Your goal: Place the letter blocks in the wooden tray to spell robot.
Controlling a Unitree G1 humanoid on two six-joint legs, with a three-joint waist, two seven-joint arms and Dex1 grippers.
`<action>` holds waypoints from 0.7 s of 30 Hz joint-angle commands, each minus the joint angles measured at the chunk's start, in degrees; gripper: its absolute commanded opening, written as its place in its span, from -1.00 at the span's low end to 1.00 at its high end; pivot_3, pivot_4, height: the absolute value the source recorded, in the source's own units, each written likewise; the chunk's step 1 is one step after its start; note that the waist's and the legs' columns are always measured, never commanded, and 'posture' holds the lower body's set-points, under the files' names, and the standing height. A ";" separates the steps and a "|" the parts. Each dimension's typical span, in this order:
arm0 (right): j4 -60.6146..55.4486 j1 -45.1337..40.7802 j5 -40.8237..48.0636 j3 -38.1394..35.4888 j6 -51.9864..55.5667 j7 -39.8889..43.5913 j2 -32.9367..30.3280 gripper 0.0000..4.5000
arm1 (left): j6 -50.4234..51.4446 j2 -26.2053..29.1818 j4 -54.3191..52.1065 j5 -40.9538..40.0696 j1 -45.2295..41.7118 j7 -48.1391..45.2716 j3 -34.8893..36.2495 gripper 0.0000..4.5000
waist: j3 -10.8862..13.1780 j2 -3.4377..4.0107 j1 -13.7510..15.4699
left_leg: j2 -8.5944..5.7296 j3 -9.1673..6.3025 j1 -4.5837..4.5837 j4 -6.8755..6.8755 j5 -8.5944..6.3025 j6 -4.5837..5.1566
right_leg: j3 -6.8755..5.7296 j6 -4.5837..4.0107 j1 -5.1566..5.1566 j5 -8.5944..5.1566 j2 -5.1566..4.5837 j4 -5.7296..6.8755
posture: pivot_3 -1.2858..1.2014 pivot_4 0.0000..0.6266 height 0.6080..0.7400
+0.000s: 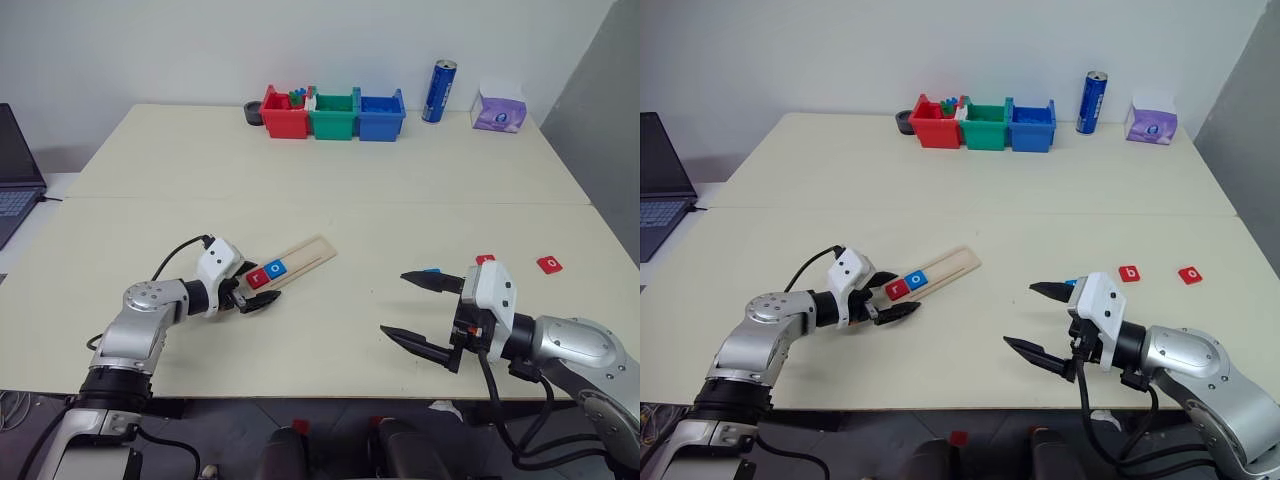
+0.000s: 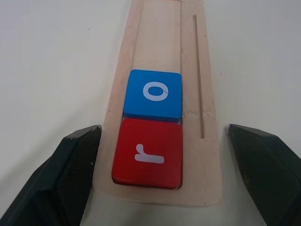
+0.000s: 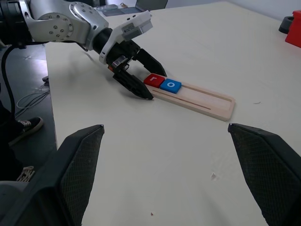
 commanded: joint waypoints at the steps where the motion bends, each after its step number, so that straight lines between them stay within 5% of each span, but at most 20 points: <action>1: -3.28 -1.22 1.92 -0.69 0.88 -1.23 0.31 1.00 | -0.39 0.62 1.96 1.29 -0.92 -1.00 -1.22 1.00 | 0.00 0.00 0.01 | 0.00 0.00 0.00 0.00 0.00 0.00 | 0.00 0.00 0.00 0.00 0.00 0.00 | 0.03 -0.52 1.00; 8: -4.49 -2.38 3.28 0.10 2.55 -2.85 0.98 1.00 | 1.13 1.24 2.62 3.92 -2.04 -1.42 -3.55 1.00 | -0.02 0.00 0.08 | 0.00 -0.01 0.01 0.02 0.00 0.00 | -0.01 0.00 0.00 0.00 0.00 0.03 | 0.03 -0.52 1.00; 13: -4.62 -3.26 3.32 0.64 2.76 -3.14 1.15 1.00 | 3.76 1.26 1.87 4.21 -2.65 -0.98 -4.16 0.50 | -0.03 0.01 0.06 | -0.01 -0.01 0.03 0.02 0.00 0.00 | 0.00 0.01 0.01 0.00 0.00 0.04 | 0.03 -0.52 1.00; 21: -4.53 -4.42 3.13 1.08 2.88 -3.45 1.37 1.00 | 6.30 1.22 2.03 3.11 -3.36 -2.18 -3.51 0.50 | -0.04 0.01 0.08 | -0.01 -0.02 0.03 0.03 0.00 0.01 | -0.02 0.02 0.02 -0.01 0.00 0.05 | 0.03 -0.52 1.00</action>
